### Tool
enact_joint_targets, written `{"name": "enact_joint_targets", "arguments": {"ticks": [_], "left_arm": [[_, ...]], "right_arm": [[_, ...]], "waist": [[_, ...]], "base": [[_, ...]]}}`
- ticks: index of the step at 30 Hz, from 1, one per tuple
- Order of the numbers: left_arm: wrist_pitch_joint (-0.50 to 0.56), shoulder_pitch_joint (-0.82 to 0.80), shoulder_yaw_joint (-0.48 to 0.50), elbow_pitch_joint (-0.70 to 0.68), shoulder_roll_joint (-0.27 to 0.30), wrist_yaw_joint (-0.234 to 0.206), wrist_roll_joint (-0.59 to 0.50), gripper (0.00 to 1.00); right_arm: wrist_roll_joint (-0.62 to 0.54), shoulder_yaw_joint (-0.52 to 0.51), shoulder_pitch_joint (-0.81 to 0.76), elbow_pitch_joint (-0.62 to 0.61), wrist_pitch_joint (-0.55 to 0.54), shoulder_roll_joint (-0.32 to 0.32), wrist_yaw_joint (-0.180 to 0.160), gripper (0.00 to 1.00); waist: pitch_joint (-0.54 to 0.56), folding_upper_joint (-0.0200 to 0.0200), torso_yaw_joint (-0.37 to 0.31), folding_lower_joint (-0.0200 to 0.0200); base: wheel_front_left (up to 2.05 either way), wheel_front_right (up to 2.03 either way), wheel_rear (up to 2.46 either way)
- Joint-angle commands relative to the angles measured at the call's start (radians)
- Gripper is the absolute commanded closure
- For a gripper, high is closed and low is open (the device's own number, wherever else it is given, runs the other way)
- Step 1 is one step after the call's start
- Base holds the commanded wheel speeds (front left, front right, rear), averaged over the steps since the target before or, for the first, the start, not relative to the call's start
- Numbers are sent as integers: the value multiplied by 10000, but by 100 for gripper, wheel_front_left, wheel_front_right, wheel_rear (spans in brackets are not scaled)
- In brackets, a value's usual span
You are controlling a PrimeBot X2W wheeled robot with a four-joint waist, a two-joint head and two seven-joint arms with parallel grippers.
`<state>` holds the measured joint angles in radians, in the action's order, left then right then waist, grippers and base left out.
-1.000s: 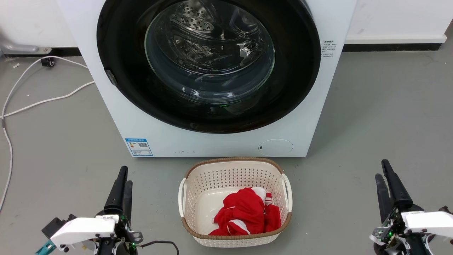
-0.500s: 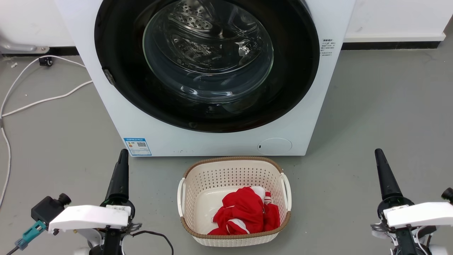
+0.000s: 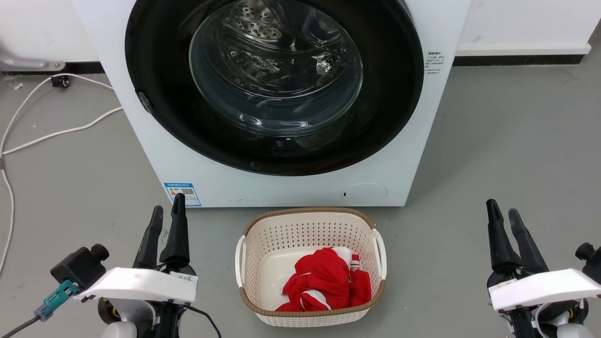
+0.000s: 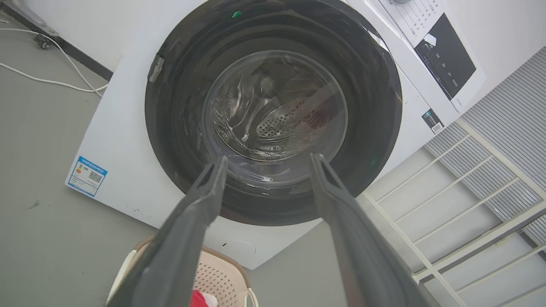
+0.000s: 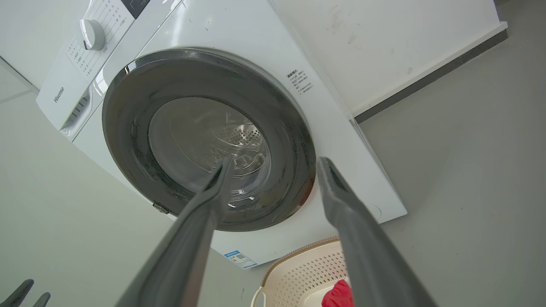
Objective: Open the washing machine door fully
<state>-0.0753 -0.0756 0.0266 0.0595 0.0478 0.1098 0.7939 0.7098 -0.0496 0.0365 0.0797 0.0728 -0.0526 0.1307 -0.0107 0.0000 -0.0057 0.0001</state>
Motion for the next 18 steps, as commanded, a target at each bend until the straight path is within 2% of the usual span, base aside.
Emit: {"name": "enact_joint_targets", "arguments": {"ticks": [1,18], "left_arm": [[-106,-85,-68,-210,60,-44,-385,0],[-616,36,-670,-196,401,-484,-2619,0]], "right_arm": [[-383,22,49,-170,119,8,0,0],[-2648,145,-104,-319,629,20,0,0]], "waist": [[5,0,-5,0],[46,0,-55,0]], "base": [[0,0,0],[0,0,0]]}}
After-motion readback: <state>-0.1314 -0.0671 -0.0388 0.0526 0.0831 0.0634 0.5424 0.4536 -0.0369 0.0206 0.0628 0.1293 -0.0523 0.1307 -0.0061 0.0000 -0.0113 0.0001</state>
